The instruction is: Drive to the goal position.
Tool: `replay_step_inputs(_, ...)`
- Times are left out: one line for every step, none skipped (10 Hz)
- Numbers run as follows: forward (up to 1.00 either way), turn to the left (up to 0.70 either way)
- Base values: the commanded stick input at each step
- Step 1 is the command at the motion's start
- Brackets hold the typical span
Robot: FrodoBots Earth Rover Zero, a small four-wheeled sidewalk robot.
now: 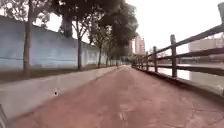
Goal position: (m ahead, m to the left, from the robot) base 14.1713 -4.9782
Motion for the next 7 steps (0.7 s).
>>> replay_step_inputs(1.00,-0.27)
replay_step_inputs(1.00,-0.04)
replay_step_inputs(1.00,0.00)
replay_step_inputs(1.00,0.00)
replay_step_inputs(1.00,0.00)
replay_step_inputs(1.00,0.00)
replay_step_inputs(1.00,0.00)
